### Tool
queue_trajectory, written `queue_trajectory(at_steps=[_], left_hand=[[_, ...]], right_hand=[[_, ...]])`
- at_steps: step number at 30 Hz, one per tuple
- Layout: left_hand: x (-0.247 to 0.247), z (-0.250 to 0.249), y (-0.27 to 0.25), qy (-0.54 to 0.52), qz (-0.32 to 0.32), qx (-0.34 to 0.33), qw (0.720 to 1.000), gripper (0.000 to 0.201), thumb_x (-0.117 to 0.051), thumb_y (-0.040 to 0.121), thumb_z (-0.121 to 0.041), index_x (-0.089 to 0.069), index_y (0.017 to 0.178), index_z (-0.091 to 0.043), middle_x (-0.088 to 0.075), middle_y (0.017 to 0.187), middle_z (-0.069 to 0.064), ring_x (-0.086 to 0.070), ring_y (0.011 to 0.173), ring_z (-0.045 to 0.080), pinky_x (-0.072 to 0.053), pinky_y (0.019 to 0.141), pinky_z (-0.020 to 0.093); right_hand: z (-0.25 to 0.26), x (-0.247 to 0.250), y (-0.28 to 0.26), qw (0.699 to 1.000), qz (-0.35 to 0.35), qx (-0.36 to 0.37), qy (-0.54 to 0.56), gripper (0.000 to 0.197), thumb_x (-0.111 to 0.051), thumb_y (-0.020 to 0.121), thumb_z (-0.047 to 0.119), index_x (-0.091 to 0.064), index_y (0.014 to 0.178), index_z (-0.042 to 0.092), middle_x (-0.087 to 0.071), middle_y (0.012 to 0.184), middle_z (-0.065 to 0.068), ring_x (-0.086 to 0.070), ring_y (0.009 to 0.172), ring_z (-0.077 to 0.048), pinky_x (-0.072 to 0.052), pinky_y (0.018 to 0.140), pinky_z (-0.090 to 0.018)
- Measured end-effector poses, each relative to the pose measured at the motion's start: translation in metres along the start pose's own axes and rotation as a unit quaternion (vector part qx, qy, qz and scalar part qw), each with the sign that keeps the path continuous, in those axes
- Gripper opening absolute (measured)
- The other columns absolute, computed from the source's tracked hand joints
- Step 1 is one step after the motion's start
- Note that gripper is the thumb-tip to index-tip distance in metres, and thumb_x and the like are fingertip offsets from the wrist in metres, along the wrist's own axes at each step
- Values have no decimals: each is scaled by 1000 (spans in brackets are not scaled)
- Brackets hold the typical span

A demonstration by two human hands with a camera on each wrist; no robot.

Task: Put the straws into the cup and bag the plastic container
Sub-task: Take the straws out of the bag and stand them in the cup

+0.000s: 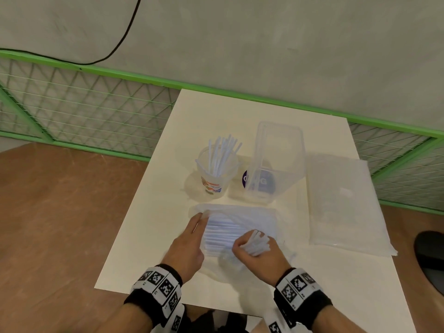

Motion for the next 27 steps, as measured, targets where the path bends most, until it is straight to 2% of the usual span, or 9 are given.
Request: queue_trajectory(at_steps=[2,4,6,9,15,18,21,24,27], left_hand=[[0,-1,1,0,0,0,1000,89,-48,82,2,-8,152,-34,-6,158,-15,-60,86,22,-49,73,28],[-1,-1,1,1,-1,3,1000,89,-48,82,2,-8,152,-34,-6,158,-14,-61,85,22,-48,72,26],[-1,-1,0,4,0,4,1000,89,-48,82,3,-8,153,-34,-6,158,-15,-61,83,23,-49,72,27],[-1,0,0,-2,5,11,1000,90,-48,82,3,-6,152,-37,-6,157,-18,-58,75,22,-50,71,29],[0,-4,-1,-6,8,-2,1000,91,-49,82,1,-4,152,-36,-4,157,-19,-58,72,21,-51,73,27],[1,-6,-2,-2,7,-1,1000,89,-49,84,1,-5,153,-34,-4,158,-16,-52,68,18,-45,69,21],[2,-7,-4,-3,9,1,1000,89,-48,85,0,-3,153,-35,-4,159,-15,-44,69,14,-36,68,16],[1,-7,-4,-7,10,1,1000,89,-48,84,0,-4,153,-35,-4,158,-15,-44,68,15,-37,67,17],[1,-8,-4,-8,11,4,1000,89,-47,83,2,-5,153,-34,-4,158,-16,-47,68,16,-42,68,20]], right_hand=[[-5,3,1,999,15,-10,-26,31,-64,82,26,-51,58,12,-50,54,0,-47,52,-7,-43,56,-30],[12,15,5,999,7,3,-50,28,-67,78,29,-57,58,11,-60,56,-1,-57,54,-11,-49,58,-33],[47,37,14,998,-15,28,-53,21,-71,77,27,-67,66,9,-71,67,-3,-68,65,-16,-54,64,-34],[118,83,31,993,-71,94,-9,9,-76,77,21,-72,70,15,-72,69,-1,-69,64,-10,-54,61,-29],[214,138,77,968,-175,168,-60,12,-70,74,30,-71,68,19,-73,69,0,-71,69,-16,-59,74,-44],[212,129,114,973,-162,147,-74,14,-72,73,33,-72,73,20,-73,75,-2,-71,72,-18,-60,72,-43],[191,109,134,976,-135,118,-122,25,-78,75,38,-72,94,22,-73,90,2,-69,81,-15,-58,79,-37],[181,107,133,971,-154,126,-133,50,-80,72,46,-61,115,27,-66,101,9,-64,86,-13,-53,79,-30],[185,119,116,958,-204,163,-122,53,-78,75,45,-56,121,29,-61,106,10,-59,88,-11,-45,73,-21]])
Point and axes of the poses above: each hand's wrist, its own y-axis towards the middle knuckle, its own x-axis out of the back of the hand, z = x × y, the point moved 7 cm from there along y, towards the middle knuckle
